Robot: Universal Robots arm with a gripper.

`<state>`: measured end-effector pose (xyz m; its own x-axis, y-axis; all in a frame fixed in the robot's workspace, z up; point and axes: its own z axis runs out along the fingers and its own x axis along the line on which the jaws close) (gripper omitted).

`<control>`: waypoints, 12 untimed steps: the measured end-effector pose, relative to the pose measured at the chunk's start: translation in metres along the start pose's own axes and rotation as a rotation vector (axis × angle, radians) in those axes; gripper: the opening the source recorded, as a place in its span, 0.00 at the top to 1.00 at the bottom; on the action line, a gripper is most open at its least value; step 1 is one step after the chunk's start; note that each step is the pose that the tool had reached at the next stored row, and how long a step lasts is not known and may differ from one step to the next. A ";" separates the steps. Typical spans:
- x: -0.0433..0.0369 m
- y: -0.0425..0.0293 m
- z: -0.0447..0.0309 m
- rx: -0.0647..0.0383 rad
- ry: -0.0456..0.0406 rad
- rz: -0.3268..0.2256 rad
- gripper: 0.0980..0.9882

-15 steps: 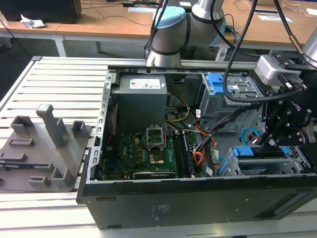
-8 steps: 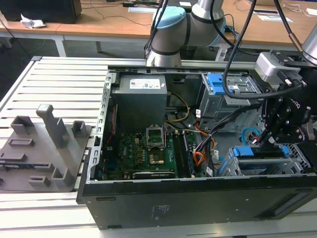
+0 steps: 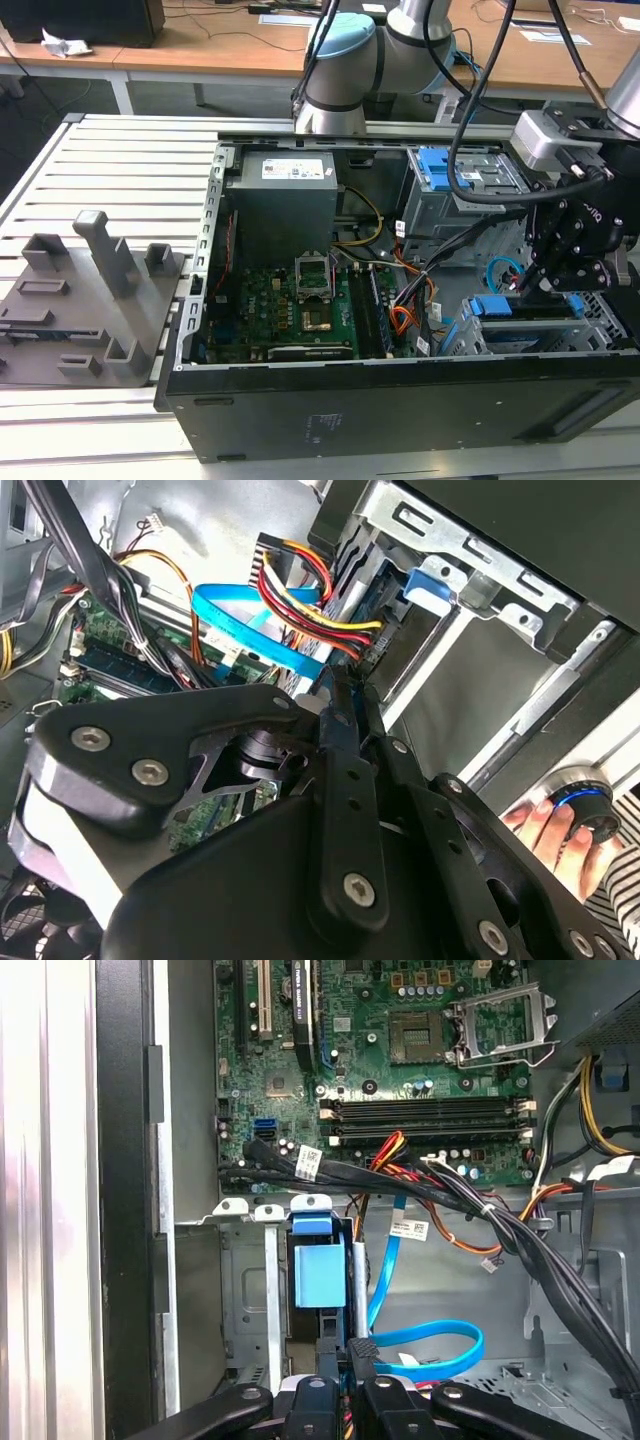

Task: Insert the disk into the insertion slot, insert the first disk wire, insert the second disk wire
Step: 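Insert the second disk wire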

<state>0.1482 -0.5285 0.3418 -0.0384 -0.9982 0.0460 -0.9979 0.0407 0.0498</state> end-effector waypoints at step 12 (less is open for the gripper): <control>0.0019 -0.0009 0.0033 -0.004 -0.0016 0.000 0.93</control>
<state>0.1489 -0.5306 0.3385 -0.0380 -0.9983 0.0444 -0.9977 0.0404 0.0540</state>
